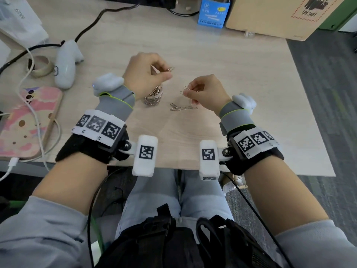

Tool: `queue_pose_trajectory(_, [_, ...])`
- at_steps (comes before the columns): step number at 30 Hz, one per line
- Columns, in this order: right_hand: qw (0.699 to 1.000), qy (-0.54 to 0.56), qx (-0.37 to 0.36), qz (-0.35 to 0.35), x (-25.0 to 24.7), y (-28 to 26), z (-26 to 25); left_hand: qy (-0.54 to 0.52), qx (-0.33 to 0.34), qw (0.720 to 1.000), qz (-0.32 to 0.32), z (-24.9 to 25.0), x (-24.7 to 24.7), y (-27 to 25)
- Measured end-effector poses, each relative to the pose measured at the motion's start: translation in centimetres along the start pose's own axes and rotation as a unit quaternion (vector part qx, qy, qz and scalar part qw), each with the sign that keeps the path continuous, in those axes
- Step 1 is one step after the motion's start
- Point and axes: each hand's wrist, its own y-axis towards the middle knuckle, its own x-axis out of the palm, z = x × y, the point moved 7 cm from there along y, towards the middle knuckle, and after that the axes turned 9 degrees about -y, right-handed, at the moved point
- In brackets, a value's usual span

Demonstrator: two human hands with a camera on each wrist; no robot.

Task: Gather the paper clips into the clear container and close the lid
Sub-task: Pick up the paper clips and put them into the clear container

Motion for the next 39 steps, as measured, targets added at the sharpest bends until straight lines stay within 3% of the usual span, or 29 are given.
queue_pose_trajectory(5, [0.996, 0.081, -0.025, -0.022, 1.2, 0.6, -3.2, 0.082, -0.031, 0.996, -0.023, -2.8, -1.7, -0.1])
queue_pose_trajectory(9, [0.992, 0.114, -0.036, -0.044, 3.1, 1.4, -5.0, 0.071, -0.017, 0.997, -0.004, -3.9, -2.3, -0.5])
queue_pose_trajectory(15, [0.992, 0.126, -0.029, -0.001, 3.9, 2.4, -5.5, 0.057, 0.007, 0.998, 0.031, -4.6, -3.5, -0.4])
queue_pose_trajectory(25, [0.992, 0.095, -0.055, 0.068, 3.6, 2.0, -6.1, 0.016, 0.001, 0.999, 0.034, -4.5, -3.0, -1.3])
queue_pose_trajectory(39, [0.996, 0.057, -0.037, 0.065, 3.9, 1.7, -4.9, 0.053, -0.004, 0.997, 0.052, -3.7, -2.1, -2.0])
